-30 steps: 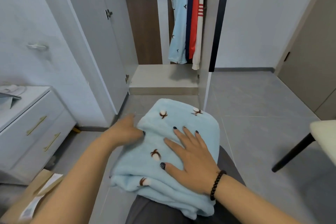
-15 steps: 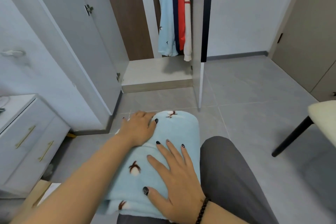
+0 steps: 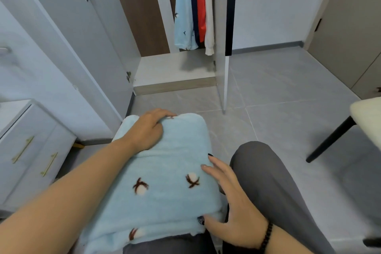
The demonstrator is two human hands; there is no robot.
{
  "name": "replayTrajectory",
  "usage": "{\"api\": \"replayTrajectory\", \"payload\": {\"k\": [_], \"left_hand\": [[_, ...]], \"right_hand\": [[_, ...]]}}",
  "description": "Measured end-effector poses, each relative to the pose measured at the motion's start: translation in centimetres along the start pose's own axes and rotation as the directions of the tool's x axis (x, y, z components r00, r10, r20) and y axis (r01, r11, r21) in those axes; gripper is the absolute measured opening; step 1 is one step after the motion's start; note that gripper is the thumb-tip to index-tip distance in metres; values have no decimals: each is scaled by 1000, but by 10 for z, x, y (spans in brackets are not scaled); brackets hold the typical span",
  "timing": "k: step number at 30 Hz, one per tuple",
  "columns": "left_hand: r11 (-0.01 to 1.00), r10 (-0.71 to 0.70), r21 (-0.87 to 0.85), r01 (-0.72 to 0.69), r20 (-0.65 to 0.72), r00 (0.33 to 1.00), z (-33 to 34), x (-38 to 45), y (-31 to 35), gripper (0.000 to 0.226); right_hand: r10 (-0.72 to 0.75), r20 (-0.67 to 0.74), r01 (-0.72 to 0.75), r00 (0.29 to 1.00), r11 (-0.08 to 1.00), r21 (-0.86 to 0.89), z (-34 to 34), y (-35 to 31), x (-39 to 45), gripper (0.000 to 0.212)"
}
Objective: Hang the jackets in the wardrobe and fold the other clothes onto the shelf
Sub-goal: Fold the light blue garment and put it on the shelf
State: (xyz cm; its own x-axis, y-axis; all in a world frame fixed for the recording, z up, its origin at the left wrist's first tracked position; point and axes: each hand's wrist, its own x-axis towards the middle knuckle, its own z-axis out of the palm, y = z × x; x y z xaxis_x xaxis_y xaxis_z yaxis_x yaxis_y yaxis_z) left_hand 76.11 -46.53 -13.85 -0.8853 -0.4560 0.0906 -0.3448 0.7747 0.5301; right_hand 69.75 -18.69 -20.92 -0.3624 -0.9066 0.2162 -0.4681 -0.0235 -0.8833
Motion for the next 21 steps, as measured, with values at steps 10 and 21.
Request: {"api": "replayTrajectory", "payload": {"k": [10, 21], "left_hand": [[968, -246, -64, 241, -78, 966, -31, 3, -3, 43], [959, -283, -130, 252, -352, 892, -9, 7, -18, 21]], "right_hand": [[-297, -101, 289, 949, 953, -87, 11, -26, 31, 28], [-504, -85, 450, 860, 826, -339, 10, -25, 16, 17]]}}
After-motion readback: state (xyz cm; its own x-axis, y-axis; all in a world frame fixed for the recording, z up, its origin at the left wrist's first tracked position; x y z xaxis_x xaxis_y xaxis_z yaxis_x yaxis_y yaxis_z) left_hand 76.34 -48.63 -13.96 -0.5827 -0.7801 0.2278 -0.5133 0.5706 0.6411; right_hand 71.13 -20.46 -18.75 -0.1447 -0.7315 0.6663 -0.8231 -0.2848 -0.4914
